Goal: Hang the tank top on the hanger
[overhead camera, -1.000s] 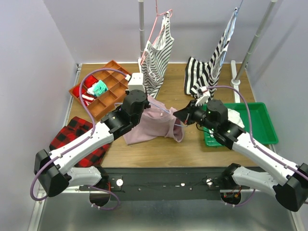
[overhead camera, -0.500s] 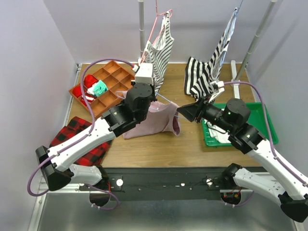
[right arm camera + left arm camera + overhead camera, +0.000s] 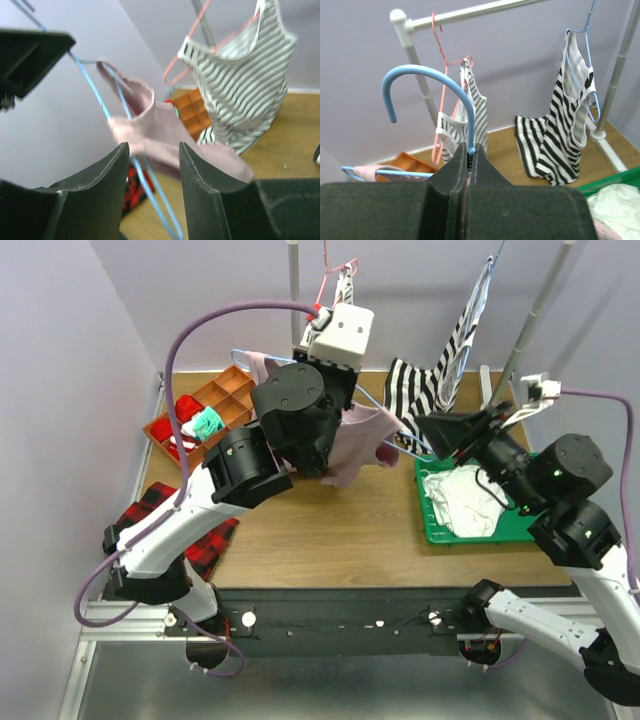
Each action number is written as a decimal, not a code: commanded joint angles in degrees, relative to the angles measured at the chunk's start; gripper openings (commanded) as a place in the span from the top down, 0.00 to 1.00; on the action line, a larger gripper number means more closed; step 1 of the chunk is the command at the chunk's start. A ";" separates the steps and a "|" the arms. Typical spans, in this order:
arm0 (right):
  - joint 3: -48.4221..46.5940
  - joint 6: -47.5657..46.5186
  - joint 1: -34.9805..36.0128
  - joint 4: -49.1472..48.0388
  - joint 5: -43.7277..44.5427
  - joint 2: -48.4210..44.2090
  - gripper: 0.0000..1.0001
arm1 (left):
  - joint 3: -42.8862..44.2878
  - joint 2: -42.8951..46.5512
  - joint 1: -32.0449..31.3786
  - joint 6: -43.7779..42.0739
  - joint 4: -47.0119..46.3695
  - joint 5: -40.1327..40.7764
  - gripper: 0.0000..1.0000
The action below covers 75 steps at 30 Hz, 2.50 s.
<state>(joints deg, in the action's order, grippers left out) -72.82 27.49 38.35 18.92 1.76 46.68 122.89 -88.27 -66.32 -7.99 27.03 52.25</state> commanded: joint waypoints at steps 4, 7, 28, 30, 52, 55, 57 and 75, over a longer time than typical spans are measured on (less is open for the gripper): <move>-12.16 -4.63 0.32 1.65 2.29 6.14 0.47 | 10.79 -5.77 -10.57 -28.82 -11.63 11.46 1.00; -13.31 -5.07 0.24 2.17 0.88 6.76 0.47 | 9.74 -6.13 -10.84 -25.25 -7.46 9.20 1.00; 1.27 -10.43 0.24 9.65 -13.18 8.60 0.42 | -14.17 4.16 2.78 7.46 2.24 -16.91 1.00; 0.57 -10.70 0.24 10.17 -13.10 9.57 0.43 | -14.00 3.63 3.22 7.72 2.50 -17.27 1.00; 5.49 -10.61 0.24 15.27 -6.51 3.78 0.99 | -11.79 0.29 4.01 15.46 1.98 -22.19 0.97; 5.23 -10.52 0.24 16.06 -5.45 2.20 0.99 | -13.20 0.99 4.01 15.81 1.28 -23.07 0.75; 4.27 -10.44 0.24 17.02 -5.10 1.32 0.99 | -13.64 1.61 4.01 15.99 0.84 -23.86 0.68; -15.99 -4.46 0.24 25.20 16.51 12.20 0.99 | -22.34 16.10 4.01 20.29 -6.10 -22.81 0.01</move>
<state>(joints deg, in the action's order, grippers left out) -76.51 21.23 38.89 43.57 6.61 51.86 103.48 -78.78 -62.26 9.76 25.61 27.99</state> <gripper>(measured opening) 0.060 0.988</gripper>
